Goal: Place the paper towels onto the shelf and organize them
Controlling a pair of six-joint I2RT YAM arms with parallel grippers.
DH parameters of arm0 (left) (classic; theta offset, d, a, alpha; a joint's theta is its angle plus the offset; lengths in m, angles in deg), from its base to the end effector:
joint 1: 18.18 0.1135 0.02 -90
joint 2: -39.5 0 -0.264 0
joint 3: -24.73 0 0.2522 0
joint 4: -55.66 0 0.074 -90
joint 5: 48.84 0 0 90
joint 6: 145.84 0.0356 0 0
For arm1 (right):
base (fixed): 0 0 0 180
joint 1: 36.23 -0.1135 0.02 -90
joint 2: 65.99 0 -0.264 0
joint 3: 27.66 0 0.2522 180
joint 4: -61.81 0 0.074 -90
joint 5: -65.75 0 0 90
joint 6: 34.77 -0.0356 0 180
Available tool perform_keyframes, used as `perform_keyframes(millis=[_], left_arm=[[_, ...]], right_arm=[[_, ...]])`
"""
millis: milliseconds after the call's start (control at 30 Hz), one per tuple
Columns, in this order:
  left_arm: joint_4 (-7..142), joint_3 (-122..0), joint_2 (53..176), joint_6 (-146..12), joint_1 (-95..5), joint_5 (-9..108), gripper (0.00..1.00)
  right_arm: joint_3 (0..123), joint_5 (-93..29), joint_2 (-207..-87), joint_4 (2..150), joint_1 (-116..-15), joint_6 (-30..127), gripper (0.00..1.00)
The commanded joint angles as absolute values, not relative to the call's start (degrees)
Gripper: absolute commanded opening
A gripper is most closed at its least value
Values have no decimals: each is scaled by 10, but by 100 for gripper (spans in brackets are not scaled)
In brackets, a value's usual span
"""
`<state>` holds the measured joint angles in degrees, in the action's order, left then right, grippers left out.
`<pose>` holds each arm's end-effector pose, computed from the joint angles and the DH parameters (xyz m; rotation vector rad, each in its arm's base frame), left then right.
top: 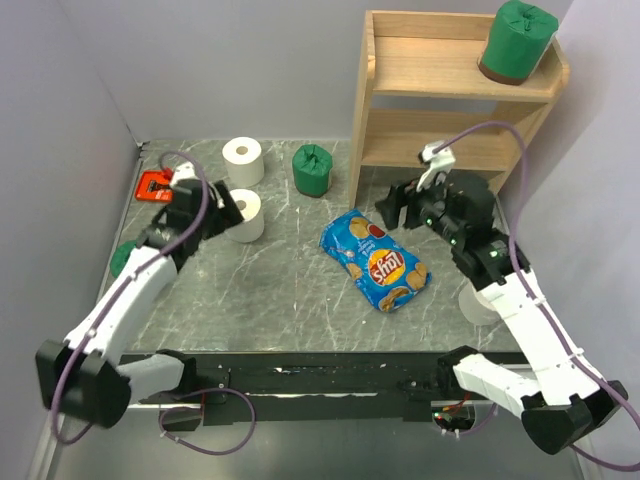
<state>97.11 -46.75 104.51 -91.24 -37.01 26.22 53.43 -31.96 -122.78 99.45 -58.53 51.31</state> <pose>0.2376 -0.0713 0.3191 -0.4581 2.1206 -0.2612 0.1940 0.0847 0.4130 -0.3867 1.7825 0.4462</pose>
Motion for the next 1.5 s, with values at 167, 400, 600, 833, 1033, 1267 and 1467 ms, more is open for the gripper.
perform_keyframes(millis=[167, 400, 600, 833, 1033, 1267, 1467], left_arm=[[996, -579, 1196, -1036, -271, 347, 92], [970, -599, 1268, -1048, -261, 325, 89], [964, -621, 1327, -1046, -259, 325, 85], [945, -629, 1360, -1026, -258, 335, 82], [937, -631, 1371, -1005, -258, 359, 70], [964, -660, 1402, -969, -259, 403, 51], [1009, -666, 1375, -935, -276, 413, 42]], right_arm=[[463, -330, -1135, 962, -609, 477, 79], [440, -315, -1097, 977, -610, 479, 80], [437, -328, -1088, 981, -609, 469, 80], [435, -331, -1096, 983, -611, 463, 79], [434, -330, -1101, 987, -613, 463, 79], [432, -320, -1092, 997, -614, 471, 79], [432, -315, -1081, 1008, -614, 479, 80]])
